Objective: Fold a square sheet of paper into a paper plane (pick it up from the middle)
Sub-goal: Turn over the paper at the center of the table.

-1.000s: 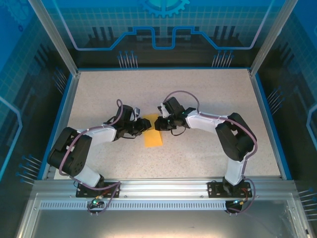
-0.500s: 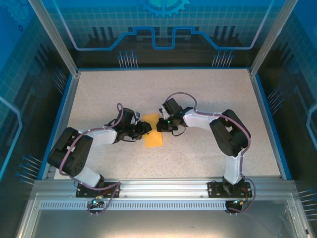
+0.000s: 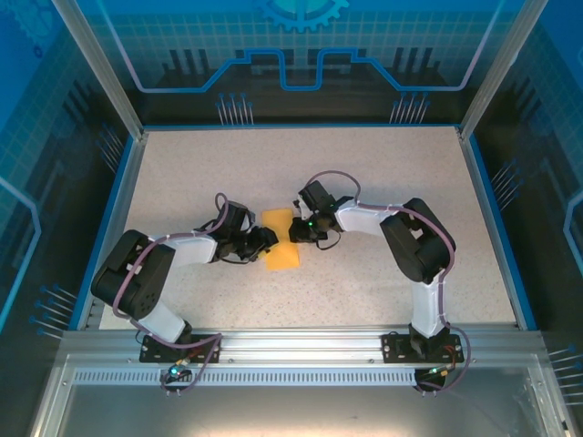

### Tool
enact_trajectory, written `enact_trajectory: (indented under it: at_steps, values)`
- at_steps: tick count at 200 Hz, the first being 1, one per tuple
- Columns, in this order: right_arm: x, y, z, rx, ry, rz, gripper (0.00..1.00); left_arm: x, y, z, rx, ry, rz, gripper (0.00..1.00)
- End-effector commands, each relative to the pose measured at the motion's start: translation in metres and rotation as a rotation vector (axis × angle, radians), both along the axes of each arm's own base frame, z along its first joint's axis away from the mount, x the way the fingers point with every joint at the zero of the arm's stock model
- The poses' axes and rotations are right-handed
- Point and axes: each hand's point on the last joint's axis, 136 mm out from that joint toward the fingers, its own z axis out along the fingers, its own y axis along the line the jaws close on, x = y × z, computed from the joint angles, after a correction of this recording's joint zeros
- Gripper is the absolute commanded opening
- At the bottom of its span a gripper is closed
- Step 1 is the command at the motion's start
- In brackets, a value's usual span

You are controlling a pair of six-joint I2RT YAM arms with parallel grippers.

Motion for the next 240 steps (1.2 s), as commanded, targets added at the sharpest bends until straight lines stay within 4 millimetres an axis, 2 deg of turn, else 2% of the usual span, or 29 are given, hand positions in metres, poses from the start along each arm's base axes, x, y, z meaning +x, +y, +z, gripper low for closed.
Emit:
enact_trajectory:
  at_steps: [1, 38, 85, 188, 240]
  values:
    - [0.006, -0.004, -0.004, -0.013, 0.015, -0.023, 0.16, -0.002, 0.003, 0.003, 0.031, -0.008, -0.008, 0.47]
    - [0.006, -0.006, -0.007, -0.015, 0.026, -0.034, 0.15, 0.004, -0.004, 0.006, -0.002, -0.016, -0.007, 0.48]
    - [0.004, -0.006, -0.009, 0.012, 0.043, -0.049, 0.15, 0.012, -0.009, 0.012, -0.020, -0.038, -0.013, 0.39]
    - [0.001, -0.008, -0.011, 0.017, 0.052, -0.054, 0.14, 0.020, -0.018, 0.006, -0.054, -0.025, -0.023, 0.41]
    - [0.001, -0.009, -0.011, 0.026, 0.055, -0.060, 0.14, 0.025, -0.022, 0.014, -0.089, -0.070, -0.026, 0.35]
